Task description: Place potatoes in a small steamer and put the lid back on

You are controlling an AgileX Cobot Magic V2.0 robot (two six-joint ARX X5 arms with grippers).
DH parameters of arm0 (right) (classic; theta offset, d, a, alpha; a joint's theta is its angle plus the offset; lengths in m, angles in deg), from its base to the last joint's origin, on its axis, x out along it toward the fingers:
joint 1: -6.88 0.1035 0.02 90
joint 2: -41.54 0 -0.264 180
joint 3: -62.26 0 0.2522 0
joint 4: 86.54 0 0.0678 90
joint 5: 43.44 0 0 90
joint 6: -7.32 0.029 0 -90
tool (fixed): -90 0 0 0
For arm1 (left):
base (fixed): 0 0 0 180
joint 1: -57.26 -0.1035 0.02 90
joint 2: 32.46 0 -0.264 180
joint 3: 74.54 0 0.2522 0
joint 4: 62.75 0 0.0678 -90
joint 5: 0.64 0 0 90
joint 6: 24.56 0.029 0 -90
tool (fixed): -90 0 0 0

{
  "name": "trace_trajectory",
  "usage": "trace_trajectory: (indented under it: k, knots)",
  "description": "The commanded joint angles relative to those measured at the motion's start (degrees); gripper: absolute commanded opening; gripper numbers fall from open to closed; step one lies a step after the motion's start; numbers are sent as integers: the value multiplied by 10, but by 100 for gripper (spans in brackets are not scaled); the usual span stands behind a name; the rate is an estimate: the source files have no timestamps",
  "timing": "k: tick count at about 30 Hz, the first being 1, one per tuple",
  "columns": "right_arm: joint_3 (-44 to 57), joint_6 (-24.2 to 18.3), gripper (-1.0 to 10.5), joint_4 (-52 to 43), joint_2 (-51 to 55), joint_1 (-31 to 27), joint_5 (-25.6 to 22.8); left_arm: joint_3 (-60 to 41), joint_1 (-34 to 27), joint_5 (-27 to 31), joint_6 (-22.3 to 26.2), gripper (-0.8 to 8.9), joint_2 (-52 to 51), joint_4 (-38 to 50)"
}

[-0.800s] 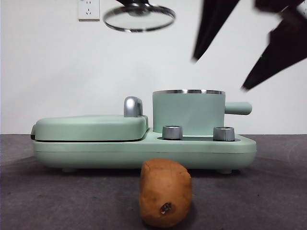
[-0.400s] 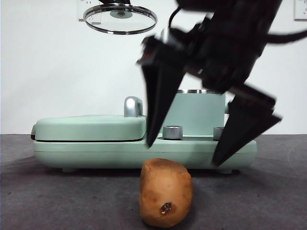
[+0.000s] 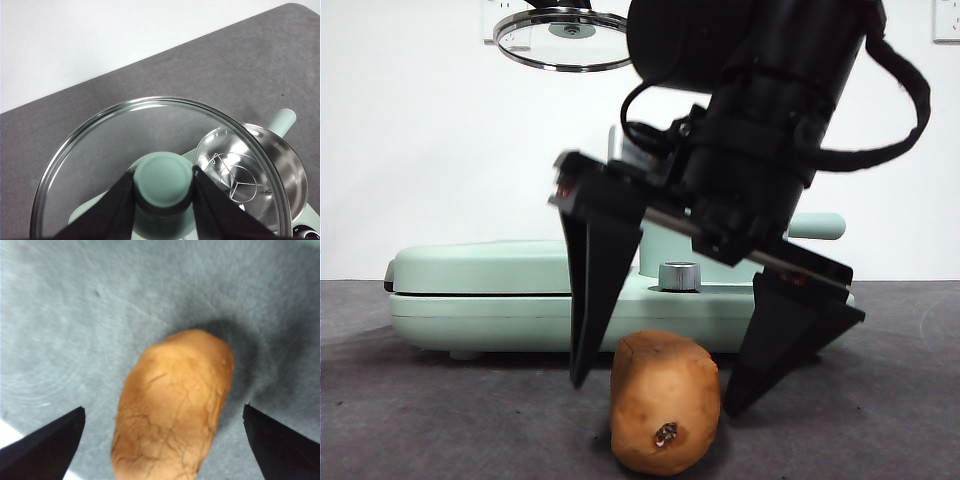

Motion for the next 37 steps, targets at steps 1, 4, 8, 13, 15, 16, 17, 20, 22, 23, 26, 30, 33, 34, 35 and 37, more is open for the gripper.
trace_trajectory:
  k: [1,4,8,13,15,16,17,20,22,23,26,30,33,34,35,37]
  knots:
    - [-10,11,500,-3,-21,10,-9,17,3,-1,1,17,1,12]
    - [-10,11,439,-2,-28,12,-8,17,3,-1,1,17,1,10]
    - [-10,10,270,-2,-30,15,-7,17,3,0,1,17,1,10]
    - [-11,10,151,-2,-29,17,-5,17,3,-1,1,17,1,6]
    - [-19,10,151,11,-28,17,4,17,3,-1,2,17,1,4]
    - [-26,9,151,21,-26,15,9,17,3,-1,2,17,1,4]
    - [-38,7,151,36,-25,14,12,17,3,-1,2,17,1,4]
    - [-89,-16,151,95,-24,9,14,17,1,-1,2,17,1,4]
    - [-136,-43,151,141,-24,4,13,17,1,-1,2,17,1,4]
    - [-163,-58,151,165,-24,0,13,17,1,-1,2,17,1,4]
    - [-242,-95,152,222,-24,-23,5,17,0,0,2,17,1,4]
    - [-331,-132,152,278,-24,-73,3,17,-3,-1,2,17,1,5]
    - [-395,-162,152,301,-33,-122,3,17,-5,0,2,17,1,8]
    - [-414,-169,151,306,-39,-137,2,17,-5,0,2,17,1,8]
    - [-433,-175,152,313,-46,-150,3,17,-5,-1,2,17,1,7]
    - [-478,-187,152,323,-67,-179,3,17,-5,-1,2,17,1,7]
